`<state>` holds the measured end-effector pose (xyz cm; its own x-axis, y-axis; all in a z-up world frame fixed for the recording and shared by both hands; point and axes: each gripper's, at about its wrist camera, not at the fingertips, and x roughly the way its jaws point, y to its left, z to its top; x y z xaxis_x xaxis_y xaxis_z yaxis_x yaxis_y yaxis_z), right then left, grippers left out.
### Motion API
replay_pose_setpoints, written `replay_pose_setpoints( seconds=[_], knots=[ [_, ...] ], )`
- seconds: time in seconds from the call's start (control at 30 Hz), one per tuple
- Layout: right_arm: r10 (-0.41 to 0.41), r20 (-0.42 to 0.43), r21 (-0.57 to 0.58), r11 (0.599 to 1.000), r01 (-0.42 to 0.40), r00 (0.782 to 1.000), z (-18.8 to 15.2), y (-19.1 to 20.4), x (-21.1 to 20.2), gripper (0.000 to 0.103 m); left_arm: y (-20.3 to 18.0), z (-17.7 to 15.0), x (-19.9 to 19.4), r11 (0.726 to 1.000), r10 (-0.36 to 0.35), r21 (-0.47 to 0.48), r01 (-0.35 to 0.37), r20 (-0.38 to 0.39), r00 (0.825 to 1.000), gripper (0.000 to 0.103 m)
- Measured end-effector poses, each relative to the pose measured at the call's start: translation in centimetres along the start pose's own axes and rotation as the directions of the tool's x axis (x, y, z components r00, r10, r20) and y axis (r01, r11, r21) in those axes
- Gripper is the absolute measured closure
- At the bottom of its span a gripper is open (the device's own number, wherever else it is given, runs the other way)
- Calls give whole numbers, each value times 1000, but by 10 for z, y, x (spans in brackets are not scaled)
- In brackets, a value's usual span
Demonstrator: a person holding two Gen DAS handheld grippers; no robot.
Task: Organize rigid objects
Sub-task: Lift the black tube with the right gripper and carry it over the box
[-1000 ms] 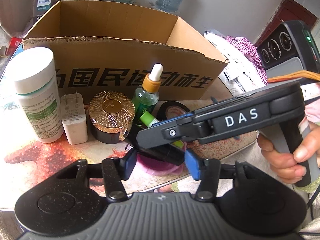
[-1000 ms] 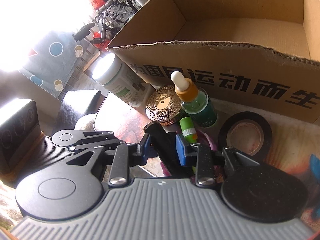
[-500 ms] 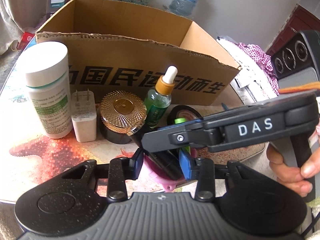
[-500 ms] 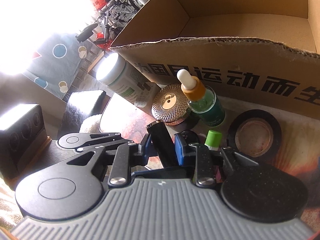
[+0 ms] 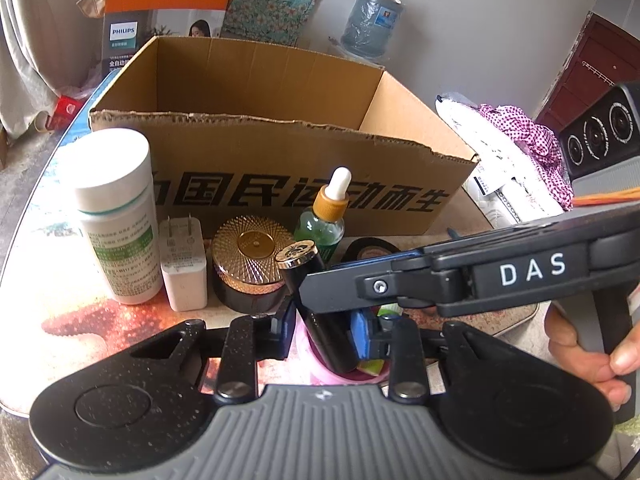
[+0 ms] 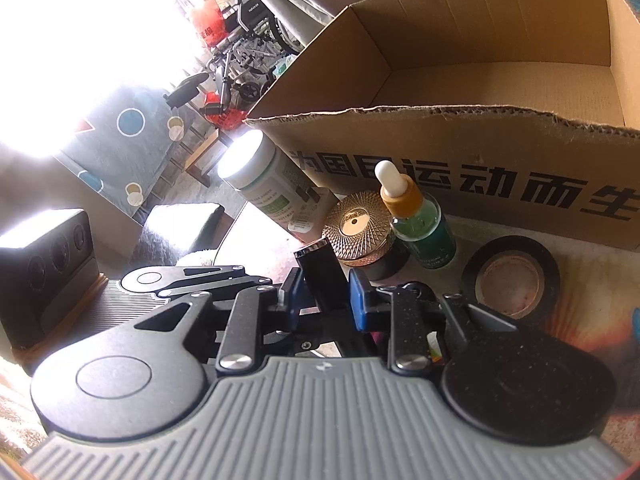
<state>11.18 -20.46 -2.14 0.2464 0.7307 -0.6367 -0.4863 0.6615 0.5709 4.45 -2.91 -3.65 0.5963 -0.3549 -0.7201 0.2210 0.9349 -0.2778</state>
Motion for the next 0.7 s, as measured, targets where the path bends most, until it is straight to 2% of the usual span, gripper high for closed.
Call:
replay_pose_setpoints(
  seconds=[0.43,0.7],
  knots=[
    [1,54,-10,1000,0,999,2,7,-12,79,-4,3,-9,1000,3,28,-4,49,999,75],
    [-26,126,-91,995,38,992,12,42,-32,79,-7,23,-37,999,14,48,-20,128,992,75]
  ],
)
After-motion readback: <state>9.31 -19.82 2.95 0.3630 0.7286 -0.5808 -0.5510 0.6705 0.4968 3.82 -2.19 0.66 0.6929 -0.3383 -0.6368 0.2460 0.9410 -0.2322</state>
